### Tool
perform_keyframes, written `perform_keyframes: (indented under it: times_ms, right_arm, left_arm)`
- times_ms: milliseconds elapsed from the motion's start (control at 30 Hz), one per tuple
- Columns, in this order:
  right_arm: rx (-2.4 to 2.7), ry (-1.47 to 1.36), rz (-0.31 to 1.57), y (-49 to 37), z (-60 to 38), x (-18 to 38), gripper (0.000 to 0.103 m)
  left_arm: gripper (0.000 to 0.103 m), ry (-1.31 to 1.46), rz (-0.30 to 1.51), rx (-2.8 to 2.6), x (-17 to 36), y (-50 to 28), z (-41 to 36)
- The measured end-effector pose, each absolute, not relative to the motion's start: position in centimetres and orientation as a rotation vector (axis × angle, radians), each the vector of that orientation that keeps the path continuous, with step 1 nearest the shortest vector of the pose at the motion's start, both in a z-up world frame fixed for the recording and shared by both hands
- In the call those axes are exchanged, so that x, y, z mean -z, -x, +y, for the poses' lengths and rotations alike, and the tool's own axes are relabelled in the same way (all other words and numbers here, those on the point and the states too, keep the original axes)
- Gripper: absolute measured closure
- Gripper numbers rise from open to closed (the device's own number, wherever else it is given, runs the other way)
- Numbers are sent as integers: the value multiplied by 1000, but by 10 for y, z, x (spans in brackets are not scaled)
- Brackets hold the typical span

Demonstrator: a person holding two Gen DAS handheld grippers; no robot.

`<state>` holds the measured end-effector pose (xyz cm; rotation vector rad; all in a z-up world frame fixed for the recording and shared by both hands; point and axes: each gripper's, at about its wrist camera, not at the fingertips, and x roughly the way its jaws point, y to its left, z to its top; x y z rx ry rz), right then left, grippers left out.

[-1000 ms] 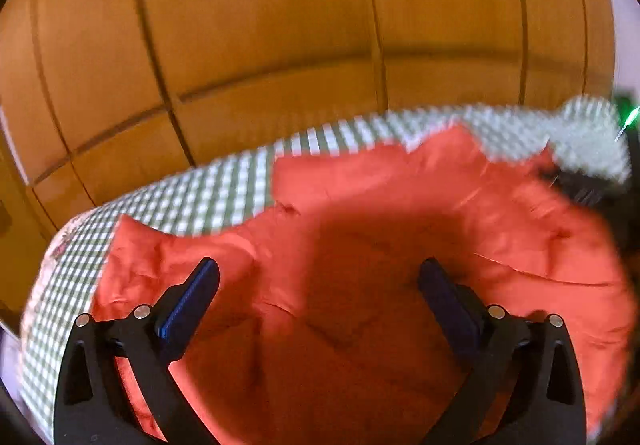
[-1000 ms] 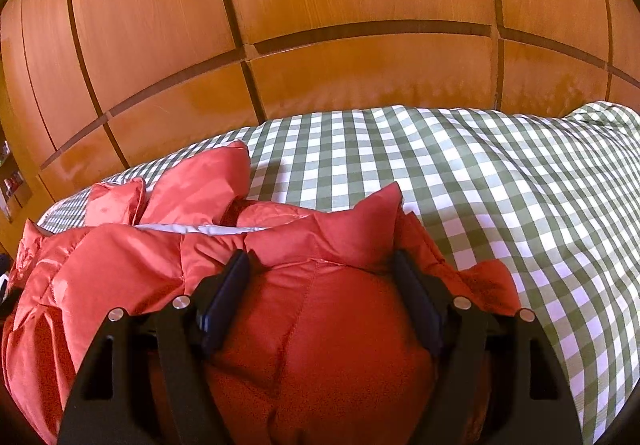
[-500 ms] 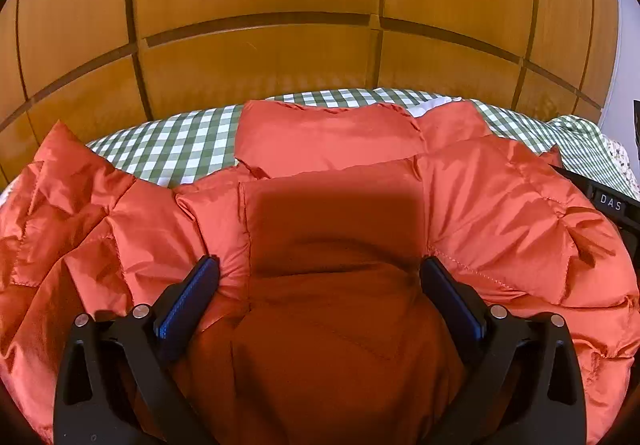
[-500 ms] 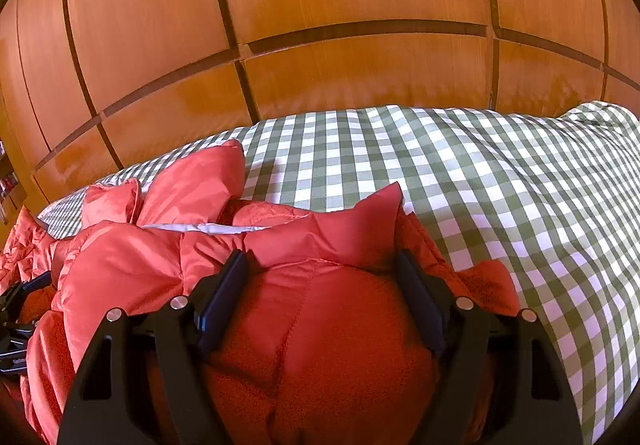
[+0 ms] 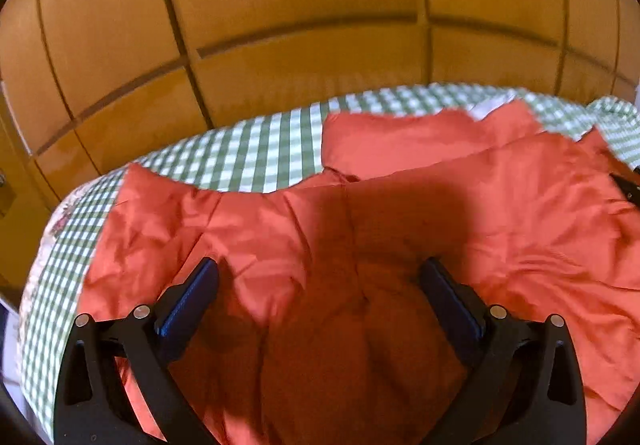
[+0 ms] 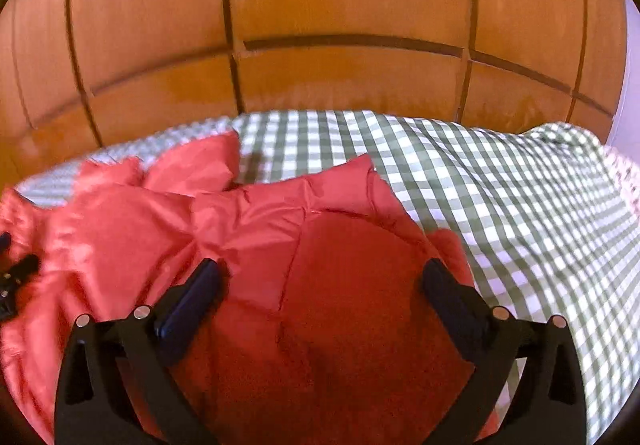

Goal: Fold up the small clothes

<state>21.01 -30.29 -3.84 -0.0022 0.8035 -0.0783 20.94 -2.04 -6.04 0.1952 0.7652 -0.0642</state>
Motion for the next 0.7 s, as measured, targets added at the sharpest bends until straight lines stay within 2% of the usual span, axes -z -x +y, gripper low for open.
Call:
perform_keyframes:
  times_ms: [100,333,700]
  right_arm:
    - [101,70,805,-232,-294,48,2]
    - [106,19,746,-231,-301,59,2]
    - [118,35,723,-218,-298,52,2]
  left_arm:
    - [3,-172,758,81,69,-226,-15]
    - [3,-33,717,148,79,-225,4]
    - [3,33,629,50,67,-126,35]
